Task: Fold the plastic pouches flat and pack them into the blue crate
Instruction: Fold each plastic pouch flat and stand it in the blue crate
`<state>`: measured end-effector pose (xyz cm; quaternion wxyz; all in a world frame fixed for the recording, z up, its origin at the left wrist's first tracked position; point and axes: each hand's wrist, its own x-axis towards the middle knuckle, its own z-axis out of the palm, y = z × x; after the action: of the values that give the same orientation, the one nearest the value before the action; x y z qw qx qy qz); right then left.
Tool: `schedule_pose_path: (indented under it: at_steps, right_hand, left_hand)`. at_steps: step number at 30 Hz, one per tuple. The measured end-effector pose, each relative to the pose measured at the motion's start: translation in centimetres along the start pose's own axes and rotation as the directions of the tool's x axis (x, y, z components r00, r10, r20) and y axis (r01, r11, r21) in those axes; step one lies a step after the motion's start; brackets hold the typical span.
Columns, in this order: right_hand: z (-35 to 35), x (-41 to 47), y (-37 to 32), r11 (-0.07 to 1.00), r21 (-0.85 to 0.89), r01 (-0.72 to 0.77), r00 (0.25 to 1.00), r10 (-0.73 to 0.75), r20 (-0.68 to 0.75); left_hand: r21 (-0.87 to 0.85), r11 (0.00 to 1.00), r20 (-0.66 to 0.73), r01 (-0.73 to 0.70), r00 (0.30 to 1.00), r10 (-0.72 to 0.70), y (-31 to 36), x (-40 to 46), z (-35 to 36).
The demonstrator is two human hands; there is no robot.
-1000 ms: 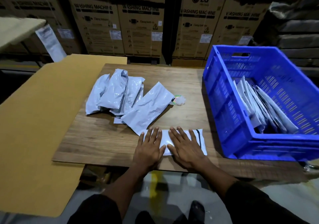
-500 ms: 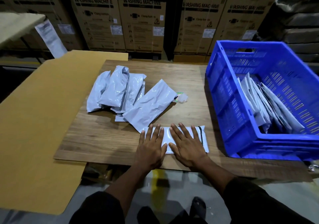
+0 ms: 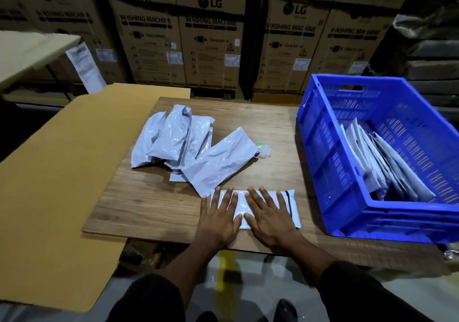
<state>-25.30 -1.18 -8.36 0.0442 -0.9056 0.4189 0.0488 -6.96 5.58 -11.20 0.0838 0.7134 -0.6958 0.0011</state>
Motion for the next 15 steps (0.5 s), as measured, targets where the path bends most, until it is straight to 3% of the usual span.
schedule_pose_path:
  at_steps: [5, 8, 10, 13, 15]
  right_hand:
    - [-1.1, 0.4, -0.7, 1.000, -0.017, -0.022, 0.999, 0.023, 0.049]
    - [-2.1, 0.7, -2.3, 0.998, -0.044, 0.042, 0.999, -0.043, -0.031]
    - [-1.8, 0.8, -3.7, 0.994, -0.014, 0.109, 0.994, -0.109, -0.002]
    - [-0.8, 0.4, -4.8, 0.991, 0.100, 0.084, 0.996, -0.086, 0.008]
    - [-0.2, 0.4, -4.7, 0.990, 0.125, 0.063, 0.998, -0.062, -0.010]
  left_hand:
    - [-0.055, 0.998, 0.011, -0.008, 1.000, 0.009, 0.1, 0.1, -1.2]
    - [-0.212, 0.974, -0.071, -0.078, 0.995, 0.064, 0.9, 0.6, -2.2]
    - [-0.360, 0.926, -0.158, -0.114, 0.986, 0.059, 1.1, 0.8, -1.5]
    - [-0.609, 0.791, -0.039, 0.062, 0.993, -0.109, 1.2, 0.3, -0.9]
    - [-0.626, 0.774, -0.035, 0.089, 0.989, -0.141, 1.5, 0.3, -0.5]
